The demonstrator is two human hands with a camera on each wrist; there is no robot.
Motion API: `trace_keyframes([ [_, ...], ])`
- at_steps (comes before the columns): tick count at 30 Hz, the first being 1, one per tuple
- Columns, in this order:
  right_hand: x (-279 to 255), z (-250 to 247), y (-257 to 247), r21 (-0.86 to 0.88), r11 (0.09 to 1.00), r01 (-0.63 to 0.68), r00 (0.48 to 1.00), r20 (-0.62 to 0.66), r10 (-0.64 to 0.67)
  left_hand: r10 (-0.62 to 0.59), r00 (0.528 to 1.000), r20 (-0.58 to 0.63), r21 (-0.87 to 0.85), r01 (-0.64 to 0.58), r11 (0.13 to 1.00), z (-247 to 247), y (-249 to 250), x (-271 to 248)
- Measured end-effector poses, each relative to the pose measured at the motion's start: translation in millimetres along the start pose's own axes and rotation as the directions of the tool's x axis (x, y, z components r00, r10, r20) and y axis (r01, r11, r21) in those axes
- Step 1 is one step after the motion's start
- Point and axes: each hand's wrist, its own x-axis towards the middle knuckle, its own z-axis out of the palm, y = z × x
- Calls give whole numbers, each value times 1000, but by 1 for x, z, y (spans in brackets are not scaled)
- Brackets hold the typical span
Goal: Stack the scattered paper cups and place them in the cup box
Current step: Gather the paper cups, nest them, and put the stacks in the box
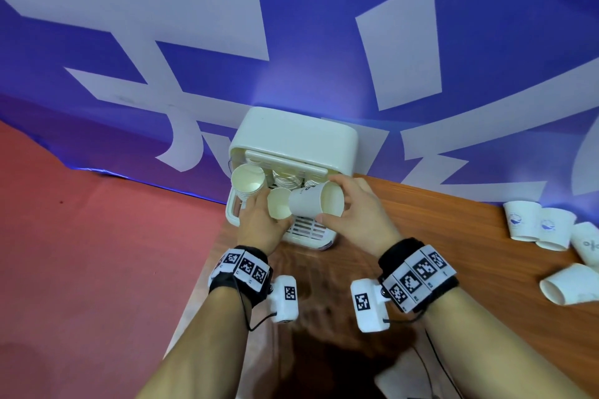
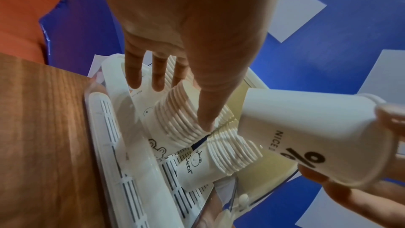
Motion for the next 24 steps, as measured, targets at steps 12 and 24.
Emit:
trace_keyframes([
  [12, 20, 43, -36, -271, 954, 128, 991, 80, -110, -88, 983, -159, -183, 58, 981, -34, -35, -21],
  [24, 39, 86, -30, -471, 862, 189, 979, 157, -129, -121, 971, -204, -230, 72, 970, -53, -54, -27],
])
